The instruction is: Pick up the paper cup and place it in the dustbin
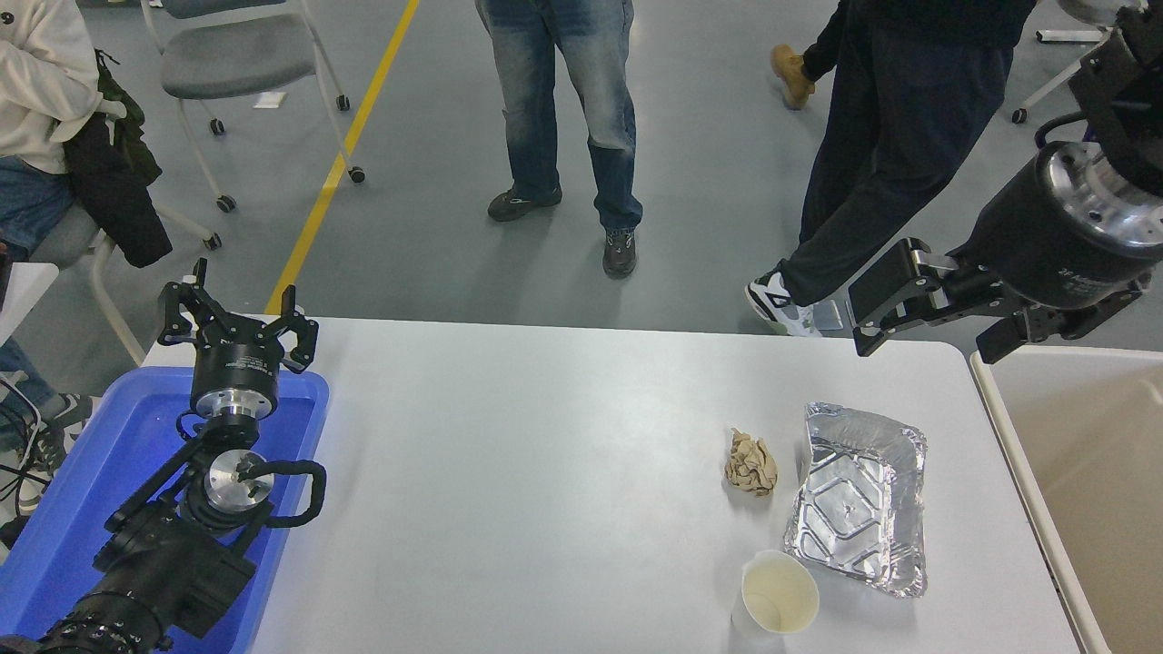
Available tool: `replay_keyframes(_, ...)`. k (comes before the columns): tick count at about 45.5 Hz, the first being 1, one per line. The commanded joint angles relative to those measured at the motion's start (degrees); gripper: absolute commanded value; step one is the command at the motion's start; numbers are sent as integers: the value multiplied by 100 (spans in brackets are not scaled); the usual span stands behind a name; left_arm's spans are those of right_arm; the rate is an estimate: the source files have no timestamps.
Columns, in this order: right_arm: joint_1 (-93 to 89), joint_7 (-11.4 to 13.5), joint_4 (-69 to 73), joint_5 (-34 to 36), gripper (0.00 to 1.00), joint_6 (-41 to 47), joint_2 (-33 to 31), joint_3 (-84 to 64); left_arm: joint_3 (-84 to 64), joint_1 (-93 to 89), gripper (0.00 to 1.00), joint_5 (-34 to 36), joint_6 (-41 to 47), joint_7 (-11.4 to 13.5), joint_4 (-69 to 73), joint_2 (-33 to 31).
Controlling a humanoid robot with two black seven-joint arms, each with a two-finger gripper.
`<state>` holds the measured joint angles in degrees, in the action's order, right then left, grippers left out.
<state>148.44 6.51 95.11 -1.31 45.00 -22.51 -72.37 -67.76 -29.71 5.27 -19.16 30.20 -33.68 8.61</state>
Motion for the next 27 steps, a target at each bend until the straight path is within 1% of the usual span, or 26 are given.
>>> replay_keyframes(1, -8, -1, -1, -19, 100, 0, 9, 4, 0, 0, 99, 0, 0, 3, 2, 0)
replay_keyframes(27, -306, -1, -1, -256, 100, 0, 88, 39, 0, 0, 99, 0, 0, 3, 2, 0)
